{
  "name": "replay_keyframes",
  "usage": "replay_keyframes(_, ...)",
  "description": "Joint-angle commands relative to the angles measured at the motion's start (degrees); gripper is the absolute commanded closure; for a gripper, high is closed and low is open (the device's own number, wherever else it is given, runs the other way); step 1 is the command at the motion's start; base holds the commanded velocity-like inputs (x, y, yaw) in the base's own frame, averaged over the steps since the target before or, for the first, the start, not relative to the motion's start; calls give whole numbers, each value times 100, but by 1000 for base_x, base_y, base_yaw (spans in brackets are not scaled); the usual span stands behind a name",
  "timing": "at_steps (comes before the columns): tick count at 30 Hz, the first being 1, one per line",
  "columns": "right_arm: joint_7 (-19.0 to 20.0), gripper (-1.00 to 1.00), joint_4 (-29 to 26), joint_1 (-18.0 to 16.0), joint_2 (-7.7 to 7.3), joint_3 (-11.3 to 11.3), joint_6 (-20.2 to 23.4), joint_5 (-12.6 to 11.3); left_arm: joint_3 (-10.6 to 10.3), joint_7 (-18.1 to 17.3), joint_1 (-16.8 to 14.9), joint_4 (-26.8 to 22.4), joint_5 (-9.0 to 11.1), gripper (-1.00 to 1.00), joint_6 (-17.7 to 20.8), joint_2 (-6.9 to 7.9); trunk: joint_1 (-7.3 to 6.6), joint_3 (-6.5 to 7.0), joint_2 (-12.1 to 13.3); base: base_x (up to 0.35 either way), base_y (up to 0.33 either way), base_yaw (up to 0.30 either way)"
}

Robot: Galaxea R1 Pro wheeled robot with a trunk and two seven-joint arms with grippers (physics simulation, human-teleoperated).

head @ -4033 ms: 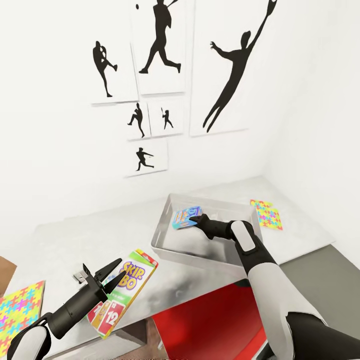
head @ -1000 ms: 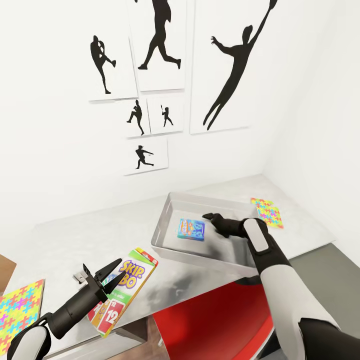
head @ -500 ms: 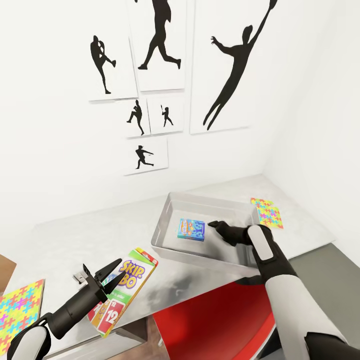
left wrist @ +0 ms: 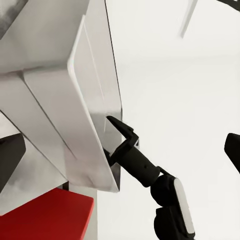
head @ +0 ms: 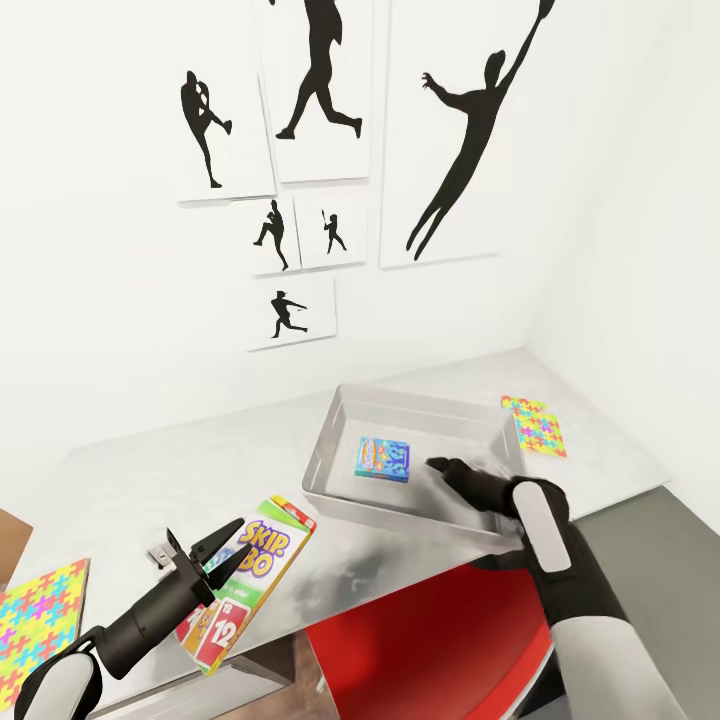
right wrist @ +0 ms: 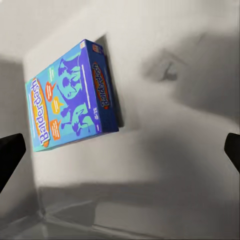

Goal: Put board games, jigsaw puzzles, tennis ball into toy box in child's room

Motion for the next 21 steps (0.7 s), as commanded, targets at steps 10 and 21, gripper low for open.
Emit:
replay_keyframes(10, -19, -100, -858, 379, 2, 1, 8, 180, 11, 66, -11, 21, 3, -100, 25, 2, 3, -10, -11, 0, 0, 0)
replay_keyframes(21, 7, -100, -1245, 414, 4, 25, -23, 427, 13, 239, -14, 39, -6, -100, 13, 3, 3, -10, -11, 0, 0, 0)
